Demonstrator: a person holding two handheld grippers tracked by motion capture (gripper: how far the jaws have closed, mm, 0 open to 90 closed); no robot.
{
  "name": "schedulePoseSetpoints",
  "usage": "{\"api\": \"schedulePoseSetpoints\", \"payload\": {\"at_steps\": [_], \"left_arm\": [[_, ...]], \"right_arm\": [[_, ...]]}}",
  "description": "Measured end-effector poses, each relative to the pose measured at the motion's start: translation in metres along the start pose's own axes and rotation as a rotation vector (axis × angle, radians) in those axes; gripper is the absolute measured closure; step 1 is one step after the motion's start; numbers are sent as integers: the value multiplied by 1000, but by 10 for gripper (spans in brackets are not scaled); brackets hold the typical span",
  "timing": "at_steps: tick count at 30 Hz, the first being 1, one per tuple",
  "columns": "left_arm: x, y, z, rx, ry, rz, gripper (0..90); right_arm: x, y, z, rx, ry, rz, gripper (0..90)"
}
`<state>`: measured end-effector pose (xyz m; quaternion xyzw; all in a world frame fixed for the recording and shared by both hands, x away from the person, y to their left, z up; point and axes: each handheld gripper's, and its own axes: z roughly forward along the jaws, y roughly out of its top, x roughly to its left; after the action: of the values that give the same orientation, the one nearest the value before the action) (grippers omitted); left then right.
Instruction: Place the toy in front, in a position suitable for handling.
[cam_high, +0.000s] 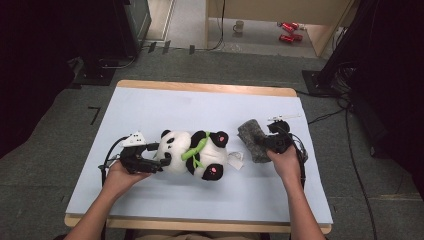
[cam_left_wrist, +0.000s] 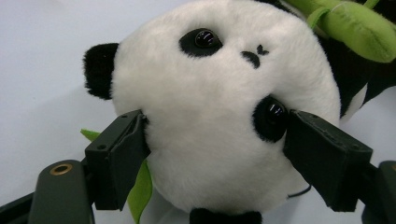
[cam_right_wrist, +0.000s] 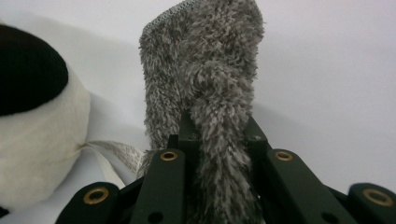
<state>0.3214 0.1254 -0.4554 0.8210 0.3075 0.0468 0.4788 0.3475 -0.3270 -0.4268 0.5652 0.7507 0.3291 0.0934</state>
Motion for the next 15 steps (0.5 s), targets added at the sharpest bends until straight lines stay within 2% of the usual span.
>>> {"api": "schedulePoseSetpoints", "payload": {"at_steps": [3,7,9,11,13,15], "left_arm": [[2,0,2,-9,-12,-2,203],[4,0,3,-9,-23,-13,194],[1,2,1,10,-6,-5,196],[-4,7,-4,30,42,15,214],[-10,10,-7,26,59,20,268],[-12,10,-8,15,46,8,266]], "right_arm": [[3,6,-4,-16,2,7,770],[12,17,-9,-20,-5,-21,768],[18,25,-13,-19,-7,-24,768],[19,27,-15,-18,-10,-27,768],[23,33,-19,-25,-12,-35,769],[28,39,-23,-29,-13,-45,768]]}}
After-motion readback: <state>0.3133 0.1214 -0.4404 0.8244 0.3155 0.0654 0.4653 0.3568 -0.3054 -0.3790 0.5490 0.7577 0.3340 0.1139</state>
